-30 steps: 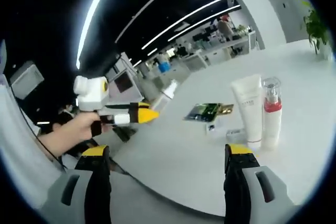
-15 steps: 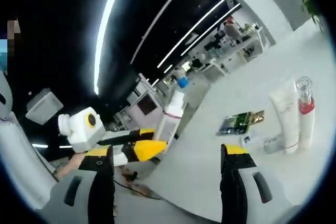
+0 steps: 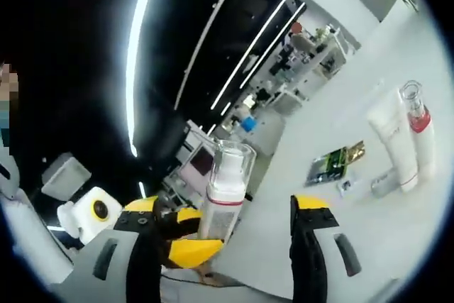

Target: Arrange the skincare products in the storage area until every visible bottle or jar stands upright without overlapping.

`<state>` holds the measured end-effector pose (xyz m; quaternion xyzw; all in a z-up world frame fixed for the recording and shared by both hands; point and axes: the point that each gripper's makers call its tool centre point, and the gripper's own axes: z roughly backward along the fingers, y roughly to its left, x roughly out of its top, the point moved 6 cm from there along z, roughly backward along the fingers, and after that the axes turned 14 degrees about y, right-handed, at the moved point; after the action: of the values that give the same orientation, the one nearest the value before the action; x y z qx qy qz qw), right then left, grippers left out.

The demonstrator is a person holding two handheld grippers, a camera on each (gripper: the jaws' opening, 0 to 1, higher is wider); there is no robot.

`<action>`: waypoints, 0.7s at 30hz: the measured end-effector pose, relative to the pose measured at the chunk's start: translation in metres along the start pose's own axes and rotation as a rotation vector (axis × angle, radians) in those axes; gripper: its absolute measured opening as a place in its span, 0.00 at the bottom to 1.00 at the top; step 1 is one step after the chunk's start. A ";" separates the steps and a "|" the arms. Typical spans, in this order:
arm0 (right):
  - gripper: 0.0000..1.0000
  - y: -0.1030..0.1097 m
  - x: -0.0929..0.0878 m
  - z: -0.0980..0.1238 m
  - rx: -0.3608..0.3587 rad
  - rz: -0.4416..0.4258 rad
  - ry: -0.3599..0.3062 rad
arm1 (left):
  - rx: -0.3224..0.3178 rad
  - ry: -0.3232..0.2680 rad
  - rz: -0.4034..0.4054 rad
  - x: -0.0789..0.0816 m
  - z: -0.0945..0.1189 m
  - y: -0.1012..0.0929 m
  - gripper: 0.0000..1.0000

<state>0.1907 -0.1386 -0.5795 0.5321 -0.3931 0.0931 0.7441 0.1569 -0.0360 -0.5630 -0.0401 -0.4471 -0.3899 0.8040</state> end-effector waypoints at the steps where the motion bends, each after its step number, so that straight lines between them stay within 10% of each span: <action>1: 0.69 0.000 -0.001 -0.001 0.002 -0.009 -0.004 | 0.003 -0.002 -0.008 0.000 0.000 -0.002 0.15; 8: 0.24 0.003 -0.008 -0.006 0.045 -0.029 -0.017 | 0.002 -0.004 -0.008 0.000 0.002 -0.005 0.15; 21: 0.20 0.011 -0.004 -0.015 0.121 -0.043 -0.020 | -0.056 -0.048 0.108 -0.005 0.002 0.008 0.19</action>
<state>0.1895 -0.1203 -0.5761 0.5855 -0.3825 0.0954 0.7084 0.1589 -0.0264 -0.5635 -0.0961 -0.4524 -0.3571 0.8116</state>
